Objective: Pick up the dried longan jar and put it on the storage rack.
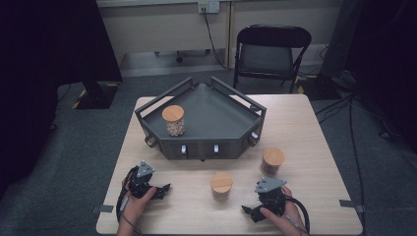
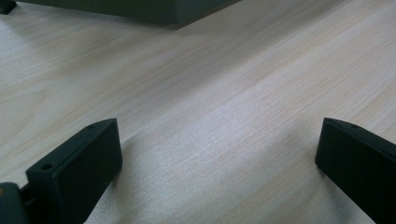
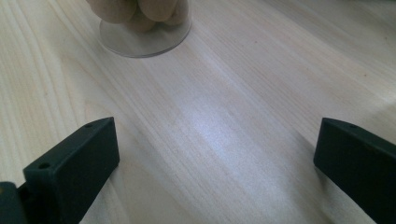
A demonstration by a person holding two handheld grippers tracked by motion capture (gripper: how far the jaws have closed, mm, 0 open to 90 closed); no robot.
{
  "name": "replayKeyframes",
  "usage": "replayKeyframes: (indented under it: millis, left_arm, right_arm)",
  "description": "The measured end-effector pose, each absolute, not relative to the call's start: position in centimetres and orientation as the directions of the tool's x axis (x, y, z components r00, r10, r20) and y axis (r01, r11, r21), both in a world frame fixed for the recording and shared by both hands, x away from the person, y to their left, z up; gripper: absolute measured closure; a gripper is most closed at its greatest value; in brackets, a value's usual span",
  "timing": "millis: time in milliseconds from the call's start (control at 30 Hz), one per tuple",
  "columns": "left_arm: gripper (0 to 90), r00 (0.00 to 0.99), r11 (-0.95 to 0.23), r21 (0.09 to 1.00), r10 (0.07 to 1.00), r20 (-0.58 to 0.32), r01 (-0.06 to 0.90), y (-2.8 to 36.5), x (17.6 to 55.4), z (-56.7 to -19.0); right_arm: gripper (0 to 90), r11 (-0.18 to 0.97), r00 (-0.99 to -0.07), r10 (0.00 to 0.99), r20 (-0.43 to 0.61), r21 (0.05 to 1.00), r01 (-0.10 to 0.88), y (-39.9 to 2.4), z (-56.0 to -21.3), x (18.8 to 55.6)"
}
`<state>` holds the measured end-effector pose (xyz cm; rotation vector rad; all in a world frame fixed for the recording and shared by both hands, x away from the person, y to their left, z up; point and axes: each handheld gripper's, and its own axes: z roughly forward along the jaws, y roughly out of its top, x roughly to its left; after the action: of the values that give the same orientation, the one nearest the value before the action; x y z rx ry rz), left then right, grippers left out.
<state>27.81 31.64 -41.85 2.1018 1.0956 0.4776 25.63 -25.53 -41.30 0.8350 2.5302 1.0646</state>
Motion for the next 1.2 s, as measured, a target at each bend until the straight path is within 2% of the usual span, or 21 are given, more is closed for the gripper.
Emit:
replayKeyframes:
  millis: [467,767,1200]
  left_arm:
    - [0.1,0.572,-0.39,0.732,0.82,0.0,0.558,31.6,27.8,-41.9]
    - [0.1,0.572,-0.39,0.732,0.82,0.0,0.558,31.6,27.8,-41.9]
    - [0.1,0.572,-0.39,0.732,0.82,0.0,0.558,31.6,27.8,-41.8]
  right_arm:
    - [0.0,0.572,-0.809,0.587,-0.026,0.72,0.392,-25.7,-41.3,26.0]
    - [1.9,0.587,-0.812,0.583,-0.031,0.707,0.395,-24.3,-40.6,26.2]
    - [1.7,0.527,-0.824,0.564,0.045,0.749,0.401,-23.1,-40.8,27.2]
